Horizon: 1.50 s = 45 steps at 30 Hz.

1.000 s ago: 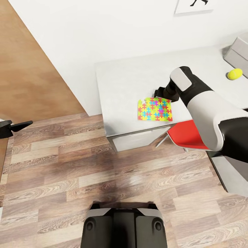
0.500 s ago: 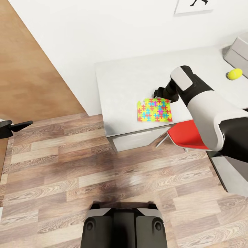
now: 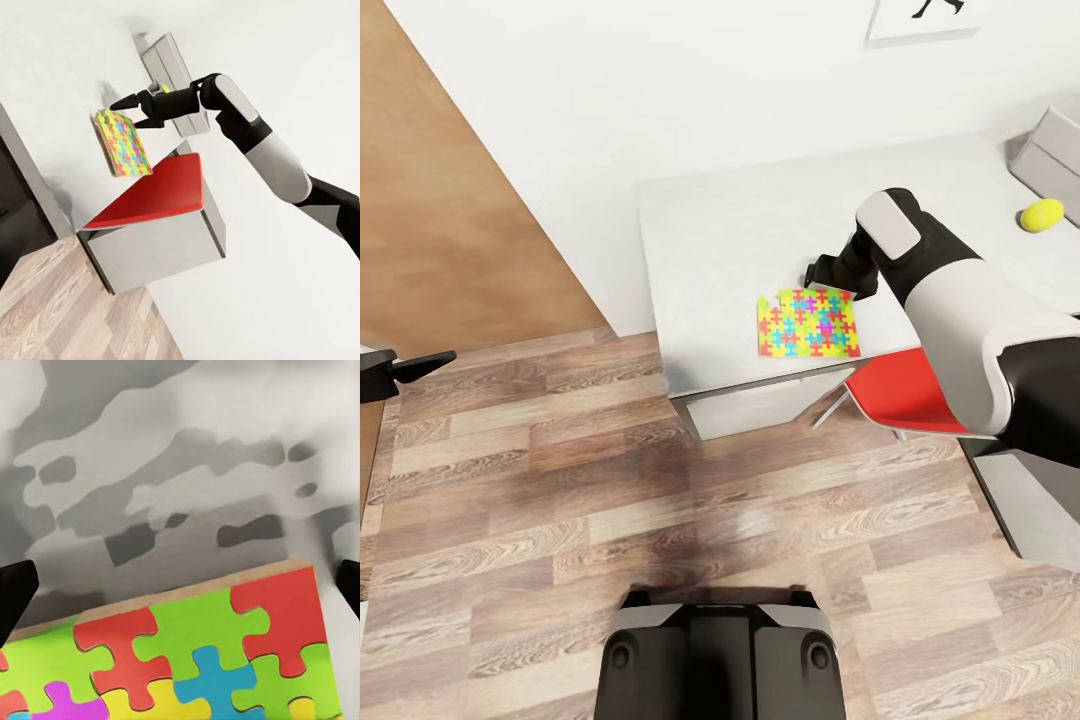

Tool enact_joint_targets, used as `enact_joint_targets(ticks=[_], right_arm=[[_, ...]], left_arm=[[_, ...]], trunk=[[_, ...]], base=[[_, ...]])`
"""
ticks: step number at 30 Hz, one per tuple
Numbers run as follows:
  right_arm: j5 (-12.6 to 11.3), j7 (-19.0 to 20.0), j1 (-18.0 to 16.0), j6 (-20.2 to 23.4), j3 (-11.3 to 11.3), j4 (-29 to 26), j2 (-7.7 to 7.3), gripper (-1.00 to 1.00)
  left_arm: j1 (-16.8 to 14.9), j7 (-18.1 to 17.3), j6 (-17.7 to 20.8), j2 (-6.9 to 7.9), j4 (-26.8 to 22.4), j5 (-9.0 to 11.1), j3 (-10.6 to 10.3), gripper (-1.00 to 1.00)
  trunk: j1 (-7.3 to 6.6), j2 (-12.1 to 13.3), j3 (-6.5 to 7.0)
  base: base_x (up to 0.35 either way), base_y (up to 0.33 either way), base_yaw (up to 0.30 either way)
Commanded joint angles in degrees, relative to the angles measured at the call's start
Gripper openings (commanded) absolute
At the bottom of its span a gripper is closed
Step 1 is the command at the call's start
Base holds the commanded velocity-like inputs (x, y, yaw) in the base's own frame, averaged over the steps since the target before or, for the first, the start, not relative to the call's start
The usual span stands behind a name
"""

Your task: Put all the toys in the child's room - the three board games (two on the bed and one on the table), the two jigsaw puzzles on the table, and the tennis ball on the table - inside the toy box on the table in the child's room.

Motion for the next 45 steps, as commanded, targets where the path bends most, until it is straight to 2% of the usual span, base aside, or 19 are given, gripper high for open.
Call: enact_joint_targets(ticks=[1, 10, 11, 14, 17, 19, 22, 27, 35, 43, 45], right_arm=[[-1.96, -0.42, -0.01, -0.07, 0.07, 3.93, -0.02, 1.0], [-2.03, -0.42, -0.05, 0.12, -0.01, 3.93, 0.01, 1.0], [-0.84, -0.51, 0.24, 0.78, 0.02, -0.1, 0.33, 1.0], [1.9, -0.38, 0.3, 2.3, -0.17, -0.05, 1.27, 1.0], [4.22, -0.33, 0.3, 2.99, -0.84, -0.22, 2.19, 1.0], [6.17, -0.32, 0.55, 4.05, -1.18, -1.46, 2.79, 1.0], [4.98, -0.29, 0.39, 4.95, -2.17, -2.43, 3.77, 1.0], [3.0, -0.52, -0.31, 5.43, -3.82, -3.15, 5.1, 1.0], [0.41, -1.06, -0.4, 5.52, -6.4, -3.62, 4.96, 1.0], [-2.19, -1.06, -0.41, 5.5, -8.9, -3.63, 4.92, 1.0], [-2.85, -1.08, -0.41, 5.5, -8.9, -3.63, 4.92, 1.0]], left_arm=[[-0.03, -0.22, 0.61, 0.02, 0.0, -0.02, -0.02, 1.0], [-0.03, -0.22, 0.61, 0.02, 0.0, -0.05, 0.04, 1.0], [0.14, -0.22, 0.61, -0.31, 0.33, 0.1, 0.06, 1.0], [0.14, -0.22, 0.61, -1.28, 0.46, 0.1, 0.06, 1.0], [0.14, -0.22, 0.61, -1.34, 0.45, 0.1, 0.06, 1.0], [0.83, 0.18, 0.36, -1.99, 1.11, -0.57, -0.58, 1.0], [1.8, 0.2, 0.36, -2.96, 2.08, -1.6, -1.43, 1.0], [3.43, 0.89, 0.36, -4.58, 3.7, -3.27, -1.46, 1.0], [4.18, 1.0, 0.3, -4.63, 6.2, -5.79, -1.43, 1.0], [4.19, 0.9, 0.29, -4.64, 6.23, -5.87, -1.35, 1.0], [4.2, 0.91, 0.29, -4.64, 6.24, -5.88, -1.35, 1.0]], trunk=[[0.05, -0.06, -0.07], [0.05, -0.06, -0.07], [0.05, -0.06, -0.07], [0.05, -0.06, -0.07], [0.05, -0.06, -0.07], [0.05, -0.06, -0.06], [0.05, -0.06, -0.06], [0.05, -0.06, -0.06], [0.05, -0.06, -0.06], [0.05, -0.06, -0.06], [0.05, -0.06, -0.06]], base=[[0.0, 0.0, 0.0], [0.0, 0.0, 0.0], [0.0, 0.0, 0.0], [0.0, 0.0, 0.0], [0.0, 0.0, 0.0], [0.0, 0.0, 0.0], [0.0, 0.0, 0.0], [0.0, 0.0, 0.0], [0.0, 0.0, 0.0], [0.0, 0.0, 0.0], [0.0, 0.0, 0.0]])
